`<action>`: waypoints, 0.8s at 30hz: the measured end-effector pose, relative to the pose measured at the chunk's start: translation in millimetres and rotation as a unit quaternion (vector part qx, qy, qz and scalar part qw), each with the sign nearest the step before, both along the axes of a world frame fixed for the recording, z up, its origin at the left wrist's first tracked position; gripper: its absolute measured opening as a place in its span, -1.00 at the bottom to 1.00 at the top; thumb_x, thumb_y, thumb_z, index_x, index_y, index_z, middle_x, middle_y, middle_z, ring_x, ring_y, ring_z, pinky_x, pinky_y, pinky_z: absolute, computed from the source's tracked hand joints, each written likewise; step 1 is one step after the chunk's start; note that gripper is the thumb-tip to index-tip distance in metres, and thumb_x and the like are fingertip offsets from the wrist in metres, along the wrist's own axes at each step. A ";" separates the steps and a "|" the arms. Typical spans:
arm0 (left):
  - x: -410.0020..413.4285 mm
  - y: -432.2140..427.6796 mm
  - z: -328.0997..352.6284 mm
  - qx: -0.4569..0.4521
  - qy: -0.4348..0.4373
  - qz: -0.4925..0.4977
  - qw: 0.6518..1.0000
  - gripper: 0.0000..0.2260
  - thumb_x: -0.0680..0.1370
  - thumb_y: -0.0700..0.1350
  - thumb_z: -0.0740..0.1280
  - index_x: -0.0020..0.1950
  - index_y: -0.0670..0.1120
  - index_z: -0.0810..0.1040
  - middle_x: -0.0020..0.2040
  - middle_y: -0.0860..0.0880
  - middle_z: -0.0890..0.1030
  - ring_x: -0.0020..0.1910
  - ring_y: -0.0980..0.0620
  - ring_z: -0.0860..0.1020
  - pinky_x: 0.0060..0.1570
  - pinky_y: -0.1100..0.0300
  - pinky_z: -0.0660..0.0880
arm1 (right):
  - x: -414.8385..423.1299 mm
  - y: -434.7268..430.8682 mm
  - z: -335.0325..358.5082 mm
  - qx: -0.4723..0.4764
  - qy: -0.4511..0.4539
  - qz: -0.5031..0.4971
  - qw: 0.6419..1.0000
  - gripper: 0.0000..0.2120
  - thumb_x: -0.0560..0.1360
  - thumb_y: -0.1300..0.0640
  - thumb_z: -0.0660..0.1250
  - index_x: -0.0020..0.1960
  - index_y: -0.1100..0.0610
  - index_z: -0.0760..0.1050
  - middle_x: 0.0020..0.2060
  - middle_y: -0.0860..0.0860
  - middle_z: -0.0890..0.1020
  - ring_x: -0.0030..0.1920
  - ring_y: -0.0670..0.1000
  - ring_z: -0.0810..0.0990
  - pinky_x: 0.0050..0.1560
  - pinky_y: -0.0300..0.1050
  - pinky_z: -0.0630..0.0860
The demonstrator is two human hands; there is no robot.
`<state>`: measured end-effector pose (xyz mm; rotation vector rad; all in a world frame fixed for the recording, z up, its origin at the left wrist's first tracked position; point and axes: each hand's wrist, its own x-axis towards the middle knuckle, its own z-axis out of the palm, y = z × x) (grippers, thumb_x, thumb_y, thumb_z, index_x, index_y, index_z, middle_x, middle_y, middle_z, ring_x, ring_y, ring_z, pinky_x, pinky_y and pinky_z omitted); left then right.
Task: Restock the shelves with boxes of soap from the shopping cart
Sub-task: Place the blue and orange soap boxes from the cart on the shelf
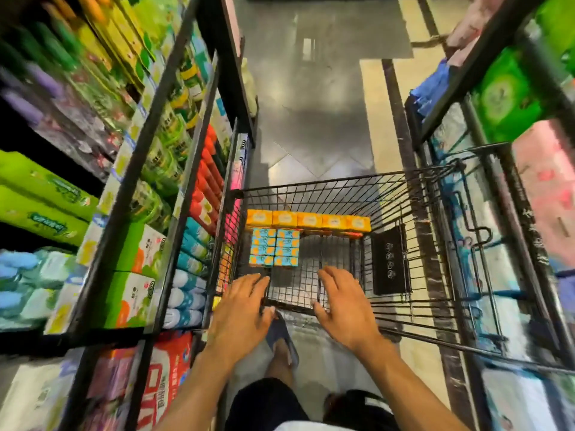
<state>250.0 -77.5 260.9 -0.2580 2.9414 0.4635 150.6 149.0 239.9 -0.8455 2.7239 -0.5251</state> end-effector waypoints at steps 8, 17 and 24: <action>-104.7 -79.3 -110.2 0.020 -0.121 -0.084 0.989 -0.41 0.56 0.19 0.12 0.54 -0.04 0.31 0.47 -0.09 0.41 0.45 -0.13 0.36 0.42 -0.05 0.36 | -74.1 -61.7 -94.8 0.053 -0.087 -0.040 0.994 -0.41 0.54 -0.13 0.30 0.49 0.12 0.38 0.40 0.12 0.43 0.37 0.21 0.44 0.25 0.20 0.53; -153.1 -117.4 -265.1 0.031 -0.202 -0.084 0.975 -0.47 0.59 0.09 0.27 0.52 -0.07 0.34 0.47 -0.11 0.41 0.44 -0.16 0.35 0.40 -0.05 0.35 | -123.4 -106.1 -265.7 0.079 -0.186 -0.005 0.979 -0.42 0.54 -0.10 0.24 0.49 0.16 0.38 0.39 0.21 0.48 0.35 0.29 0.45 0.25 0.26 0.52; -153.5 -127.1 -347.1 0.042 -0.180 -0.039 0.982 -0.47 0.38 -0.15 0.37 0.37 -0.11 0.48 0.30 -0.15 0.46 0.23 -0.24 0.44 0.10 -0.13 0.49 | -132.1 -129.6 -355.4 0.047 -0.121 0.018 0.991 -0.42 0.32 0.09 0.57 0.28 0.26 0.53 0.23 0.24 0.56 0.20 0.25 0.46 0.07 0.13 0.54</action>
